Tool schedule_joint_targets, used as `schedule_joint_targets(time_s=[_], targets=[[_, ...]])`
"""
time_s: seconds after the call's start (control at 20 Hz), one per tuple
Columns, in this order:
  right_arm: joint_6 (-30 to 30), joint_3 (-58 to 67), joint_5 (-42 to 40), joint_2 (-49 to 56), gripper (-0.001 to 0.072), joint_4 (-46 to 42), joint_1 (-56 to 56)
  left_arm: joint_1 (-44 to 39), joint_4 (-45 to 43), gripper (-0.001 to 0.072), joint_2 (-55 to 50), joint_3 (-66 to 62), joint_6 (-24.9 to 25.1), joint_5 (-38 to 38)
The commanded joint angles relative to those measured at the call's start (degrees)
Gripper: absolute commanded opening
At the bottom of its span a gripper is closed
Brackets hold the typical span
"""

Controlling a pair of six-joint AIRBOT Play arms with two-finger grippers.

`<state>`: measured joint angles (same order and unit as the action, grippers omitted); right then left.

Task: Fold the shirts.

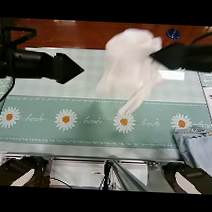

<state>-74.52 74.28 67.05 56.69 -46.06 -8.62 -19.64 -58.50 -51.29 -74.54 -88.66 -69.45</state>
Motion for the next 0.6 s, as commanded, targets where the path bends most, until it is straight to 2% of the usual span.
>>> schedule_joint_targets(time_s=[0.0,0.1,0.25,0.3,0.35,0.4,0.45,0.55], targets=[[-5.2,0.0,5.2,4.5,0.0024,-20.0,-12.3,0.0,1.2,0.0674,1.2,0.7,-1.0,-6.4],[-5.4,0.0,6.9,9.8,0.0024,-23.7,-15.5,0.0,1.2,0.0673,1.1,2.9,-2.0,-6.4],[-5.9,0.0,7.7,17.6,0.0025,-23.6,-17.3,-0.3,1.1,0.0673,1.0,8.4,-2.0,-6.4],[-5.9,0.0,6.7,19.6,0.0049,-23.5,-17.5,-0.7,1.1,0.0674,1.0,11.0,-2.0,-5.7],[-5.7,0.0,6.3,20.8,0.0223,-23.4,-17.6,-1.3,1.1,0.0674,0.9,13.5,-2.0,-4.8],[-5.0,0.0,6.4,21.0,0.0365,-23.5,-17.5,-2.1,1.1,0.0677,0.8,16.3,-2.0,-3.8],[-3.8,0.0,6.8,20.3,0.0428,-23.6,-17.4,-2.7,1.1,0.0679,0.7,18.7,-1.5,-3.3],[-2.4,0.0,7.8,17.3,0.0451,-24.3,-16.1,-4.0,1.1,0.0681,0.7,23.3,0.8,-3.3]])
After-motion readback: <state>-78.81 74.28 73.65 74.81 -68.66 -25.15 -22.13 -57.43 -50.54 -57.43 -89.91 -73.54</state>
